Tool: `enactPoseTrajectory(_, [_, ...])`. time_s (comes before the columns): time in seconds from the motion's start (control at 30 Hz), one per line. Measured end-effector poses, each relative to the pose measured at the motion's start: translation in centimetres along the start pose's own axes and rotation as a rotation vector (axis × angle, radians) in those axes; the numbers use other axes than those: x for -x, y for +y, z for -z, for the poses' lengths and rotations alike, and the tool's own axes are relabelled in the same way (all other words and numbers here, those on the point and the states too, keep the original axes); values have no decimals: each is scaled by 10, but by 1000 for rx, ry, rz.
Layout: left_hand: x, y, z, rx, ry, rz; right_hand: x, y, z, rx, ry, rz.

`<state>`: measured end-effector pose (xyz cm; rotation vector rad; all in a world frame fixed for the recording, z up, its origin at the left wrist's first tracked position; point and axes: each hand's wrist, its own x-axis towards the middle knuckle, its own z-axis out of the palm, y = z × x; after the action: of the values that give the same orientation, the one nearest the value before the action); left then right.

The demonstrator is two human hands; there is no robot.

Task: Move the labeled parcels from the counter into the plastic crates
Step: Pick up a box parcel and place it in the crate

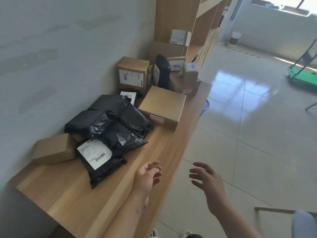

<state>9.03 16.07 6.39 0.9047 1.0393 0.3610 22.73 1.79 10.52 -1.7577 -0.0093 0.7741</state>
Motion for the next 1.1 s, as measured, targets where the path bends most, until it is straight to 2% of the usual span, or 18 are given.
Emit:
enactPoseTrajectory(0.17, [-45, 16, -3, -4, 27, 0, -74, -31, -19, 88, -58, -22])
enactPoseTrajectory(0.43, [-143, 41, -42, 28, 105, 51, -267, -105, -81, 377, -147, 86])
enactPoseTrajectory(0.7, [-232, 67, -130, 178, 139, 260, -439, -164, -113, 643, -219, 134])
enactPoseTrajectory(0.83, [-254, 79, -162, 244, 200, 318, -486, -170, -118, 804, -275, 145])
enactPoseTrajectory(1.1, [-262, 83, -177, 280, 292, 310, -503, -168, -112, 688, -358, 95])
